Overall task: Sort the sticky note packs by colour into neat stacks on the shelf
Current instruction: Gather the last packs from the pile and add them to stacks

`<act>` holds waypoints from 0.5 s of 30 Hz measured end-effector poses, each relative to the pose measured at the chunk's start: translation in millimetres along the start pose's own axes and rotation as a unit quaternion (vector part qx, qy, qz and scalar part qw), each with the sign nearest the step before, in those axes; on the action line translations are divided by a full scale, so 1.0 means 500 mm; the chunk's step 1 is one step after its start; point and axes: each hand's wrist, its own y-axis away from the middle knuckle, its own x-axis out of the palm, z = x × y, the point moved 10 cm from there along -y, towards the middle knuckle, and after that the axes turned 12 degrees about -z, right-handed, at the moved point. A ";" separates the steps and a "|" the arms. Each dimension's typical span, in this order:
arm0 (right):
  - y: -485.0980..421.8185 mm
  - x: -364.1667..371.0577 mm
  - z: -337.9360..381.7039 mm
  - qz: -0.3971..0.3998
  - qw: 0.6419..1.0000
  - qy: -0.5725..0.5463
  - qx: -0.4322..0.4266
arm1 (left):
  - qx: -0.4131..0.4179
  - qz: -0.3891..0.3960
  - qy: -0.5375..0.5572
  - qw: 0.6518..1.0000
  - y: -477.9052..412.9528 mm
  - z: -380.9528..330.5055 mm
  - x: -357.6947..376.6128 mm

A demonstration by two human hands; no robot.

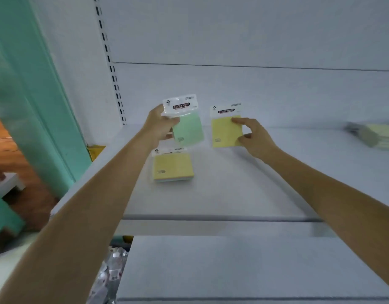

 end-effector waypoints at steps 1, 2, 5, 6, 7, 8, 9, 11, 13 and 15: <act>0.006 -0.027 -0.016 -0.011 1.000 -0.003 0.008 | 0.015 -0.001 0.004 1.000 0.008 -0.015 0.017; 0.011 -0.054 -0.032 -0.020 1.000 -0.004 0.016 | 0.025 -0.002 0.017 1.000 0.017 -0.030 0.035; 0.029 -0.142 -0.083 -0.044 0.999 0.005 0.029 | 0.037 0.003 0.053 0.998 0.044 -0.064 0.111; 0.036 -0.175 -0.101 -0.053 0.998 0.012 0.032 | 0.040 0.006 0.053 0.998 0.057 -0.073 0.142; 0.044 -0.209 -0.119 -0.062 0.997 0.021 0.034 | 0.042 0.009 0.052 0.998 0.069 -0.080 0.176; 0.053 -0.244 -0.137 -0.071 0.996 0.036 0.032 | 0.046 0.011 0.051 0.998 0.083 -0.088 0.211; 0.064 -0.280 -0.155 -0.079 0.995 0.055 0.029 | 0.051 0.013 0.051 0.997 0.097 -0.095 0.247; 0.085 -0.360 -0.200 -0.095 0.992 0.084 0.027 | 0.052 0.021 0.055 0.997 0.133 -0.107 0.329; 0.104 -0.445 -0.256 -0.104 0.989 0.101 0.040 | 0.046 0.035 0.067 0.996 0.171 -0.112 0.420; 0.120 -0.536 -0.316 -0.113 0.984 0.125 0.054 | 0.035 0.045 0.084 0.995 0.211 -0.113 0.514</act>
